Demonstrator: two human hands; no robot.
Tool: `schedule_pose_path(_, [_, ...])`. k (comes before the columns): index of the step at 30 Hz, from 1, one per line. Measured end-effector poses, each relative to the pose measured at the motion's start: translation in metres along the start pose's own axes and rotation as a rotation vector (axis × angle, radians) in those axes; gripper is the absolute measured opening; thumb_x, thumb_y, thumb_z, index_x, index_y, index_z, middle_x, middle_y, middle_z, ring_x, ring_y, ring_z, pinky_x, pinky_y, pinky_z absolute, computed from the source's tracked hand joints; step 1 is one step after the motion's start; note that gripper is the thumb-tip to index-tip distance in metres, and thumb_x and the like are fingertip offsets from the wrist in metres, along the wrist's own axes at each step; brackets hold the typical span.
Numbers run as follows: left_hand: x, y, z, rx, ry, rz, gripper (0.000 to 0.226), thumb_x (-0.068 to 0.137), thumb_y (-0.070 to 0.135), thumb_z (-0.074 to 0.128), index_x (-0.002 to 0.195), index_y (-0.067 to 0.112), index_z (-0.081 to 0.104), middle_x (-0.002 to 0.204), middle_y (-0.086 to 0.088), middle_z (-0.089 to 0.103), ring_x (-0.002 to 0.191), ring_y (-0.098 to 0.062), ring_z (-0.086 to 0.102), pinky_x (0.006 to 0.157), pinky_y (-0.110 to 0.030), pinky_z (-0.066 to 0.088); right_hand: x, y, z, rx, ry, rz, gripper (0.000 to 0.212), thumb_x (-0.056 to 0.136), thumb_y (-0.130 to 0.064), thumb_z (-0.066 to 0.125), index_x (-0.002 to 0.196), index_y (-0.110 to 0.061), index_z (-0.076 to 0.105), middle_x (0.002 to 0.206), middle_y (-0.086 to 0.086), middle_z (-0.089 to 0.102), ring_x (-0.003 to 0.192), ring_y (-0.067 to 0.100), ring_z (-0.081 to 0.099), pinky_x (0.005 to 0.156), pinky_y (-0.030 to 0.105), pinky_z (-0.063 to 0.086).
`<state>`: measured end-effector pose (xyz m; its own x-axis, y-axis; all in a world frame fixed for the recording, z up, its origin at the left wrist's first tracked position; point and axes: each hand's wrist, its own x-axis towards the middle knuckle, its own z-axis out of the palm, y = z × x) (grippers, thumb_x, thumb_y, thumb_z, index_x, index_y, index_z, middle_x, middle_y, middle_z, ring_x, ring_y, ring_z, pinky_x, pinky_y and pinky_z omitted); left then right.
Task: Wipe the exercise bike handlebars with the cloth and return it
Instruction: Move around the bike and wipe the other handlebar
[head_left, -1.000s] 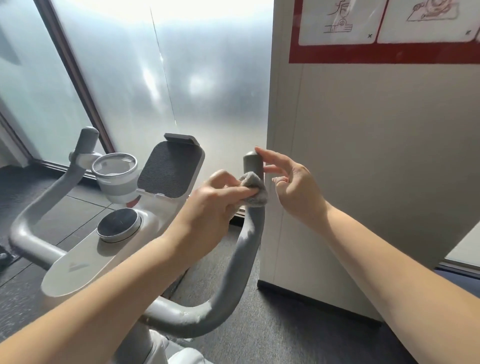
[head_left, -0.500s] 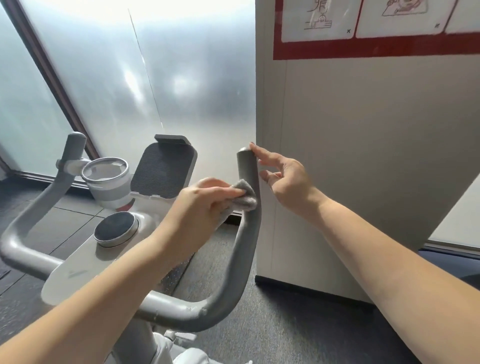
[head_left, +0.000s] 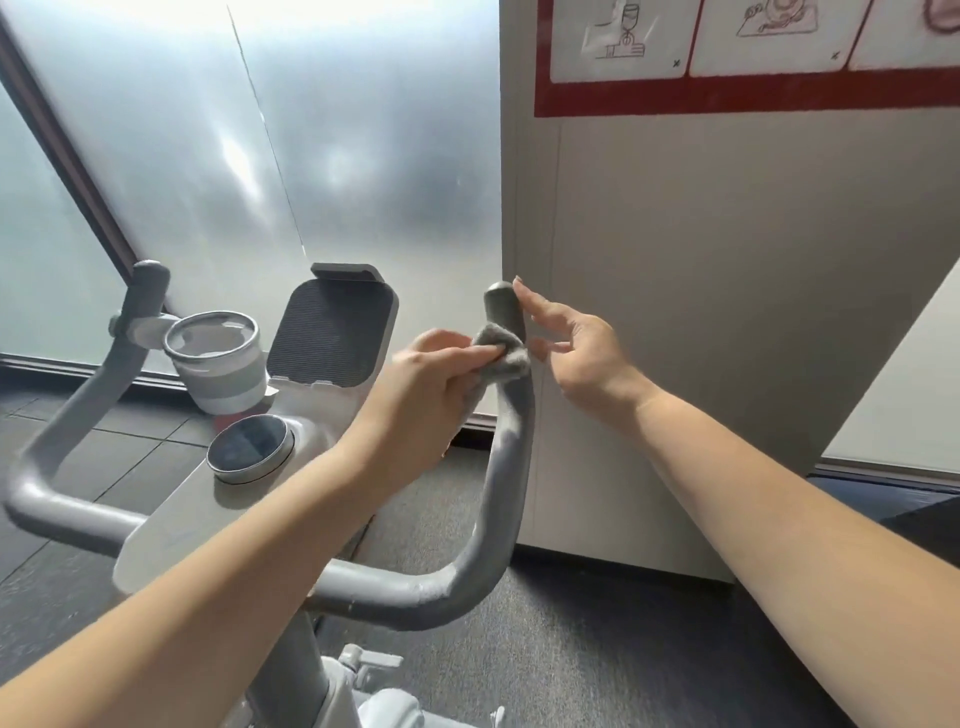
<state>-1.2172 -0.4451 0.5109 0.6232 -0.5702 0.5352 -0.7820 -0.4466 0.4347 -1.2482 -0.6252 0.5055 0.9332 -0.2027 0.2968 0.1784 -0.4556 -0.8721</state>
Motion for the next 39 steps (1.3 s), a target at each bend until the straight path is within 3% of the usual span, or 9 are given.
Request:
schedule_pose_path(3, [0.02, -0.003, 0.002, -0.02, 0.09, 0.079, 0.028, 0.089, 0.008, 0.052, 0.111, 0.016, 0.067, 0.104, 0.001, 0.06, 0.092, -0.013, 0.057, 0.083, -0.02, 0.048, -0.003, -0.002, -0.001, -0.055, 0.018, 0.006, 0.062, 0.086, -0.001, 0.05, 0.136, -0.037, 0.045, 0.142, -0.012, 0.048, 0.122, -0.004, 0.049, 0.113, 0.034, 0.034])
schedule_pose_path(5, [0.008, -0.002, 0.013, -0.003, 0.015, 0.102, 0.025, 0.091, 0.011, 0.051, 0.109, 0.012, 0.067, 0.099, -0.008, 0.058, 0.082, -0.021, 0.056, 0.075, -0.028, 0.048, -0.005, -0.003, -0.003, -0.074, 0.027, 0.025, 0.065, 0.089, 0.007, 0.045, 0.137, -0.037, 0.044, 0.142, -0.013, 0.048, 0.089, -0.017, 0.057, 0.108, 0.023, 0.038])
schedule_pose_path(10, [-0.035, -0.008, 0.004, -0.028, -0.232, 0.171, 0.029, 0.092, 0.018, 0.046, 0.107, 0.011, 0.069, 0.094, 0.004, 0.052, 0.081, -0.01, 0.05, 0.071, -0.007, 0.036, -0.014, -0.009, 0.005, -0.004, 0.073, 0.082, 0.07, 0.086, 0.021, 0.035, 0.137, -0.026, 0.047, 0.142, -0.011, 0.045, 0.124, -0.001, 0.04, 0.076, -0.007, 0.035])
schedule_pose_path(16, [-0.011, -0.012, -0.006, -0.095, -0.102, 0.074, 0.027, 0.09, 0.008, 0.053, 0.112, 0.017, 0.067, 0.104, 0.001, 0.059, 0.089, -0.012, 0.054, 0.073, -0.018, 0.039, -0.021, -0.001, 0.012, -0.04, 0.111, 0.078, 0.068, 0.087, 0.019, 0.036, 0.136, -0.027, 0.048, 0.137, -0.015, 0.045, 0.12, -0.003, 0.042, 0.083, -0.006, 0.033])
schedule_pose_path(21, [-0.029, -0.005, 0.007, -0.016, -0.263, 0.133, 0.022, 0.092, 0.012, 0.049, 0.103, 0.013, 0.068, 0.095, 0.007, 0.049, 0.081, -0.008, 0.045, 0.067, -0.016, 0.033, -0.027, 0.002, 0.007, -0.102, 0.068, 0.111, 0.067, 0.09, 0.011, 0.04, 0.135, -0.038, 0.046, 0.142, -0.016, 0.043, 0.106, -0.011, 0.047, 0.083, -0.007, 0.033])
schedule_pose_path(25, [-0.05, -0.007, -0.02, -0.142, -0.476, 0.133, 0.01, 0.083, 0.016, 0.068, 0.091, 0.015, 0.073, 0.077, 0.011, 0.056, 0.07, -0.007, 0.053, 0.065, -0.007, 0.04, -0.032, 0.005, 0.008, -0.129, 0.057, 0.095, 0.059, 0.09, -0.004, 0.056, 0.137, -0.037, 0.044, 0.143, -0.013, 0.045, 0.133, 0.002, 0.038, 0.112, 0.02, 0.028])
schedule_pose_path(32, [-0.037, 0.017, -0.005, -0.077, -0.163, 0.105, 0.026, 0.086, 0.002, 0.059, 0.108, 0.01, 0.069, 0.097, -0.006, 0.064, 0.082, -0.012, 0.057, 0.072, 0.0, 0.034, -0.05, 0.005, 0.003, -0.209, -0.004, 0.116, 0.056, 0.09, -0.008, 0.055, 0.136, -0.04, 0.044, 0.142, -0.014, 0.047, 0.134, 0.005, 0.039, 0.111, 0.019, 0.028])
schedule_pose_path(36, [-0.055, 0.023, -0.005, -0.095, -0.235, 0.094, 0.029, 0.082, -0.005, 0.059, 0.103, 0.011, 0.071, 0.097, -0.002, 0.064, 0.082, -0.005, 0.057, 0.075, 0.001, 0.035, -0.065, 0.003, -0.001, -0.272, -0.054, 0.108, 0.056, 0.091, -0.009, 0.052, 0.138, -0.038, 0.042, 0.143, -0.016, 0.045, 0.135, 0.005, 0.038, 0.106, 0.014, 0.025])
schedule_pose_path(39, [-0.076, 0.013, -0.028, -0.039, -0.371, 0.08, 0.029, 0.083, 0.005, 0.062, 0.101, 0.026, 0.073, 0.097, 0.011, 0.068, 0.089, -0.002, 0.06, 0.082, -0.017, 0.047, -0.076, 0.001, 0.003, -0.269, -0.071, 0.089, 0.055, 0.092, -0.018, 0.055, 0.142, -0.032, 0.038, 0.146, -0.016, 0.041, 0.137, 0.003, 0.034, 0.106, 0.012, 0.021])
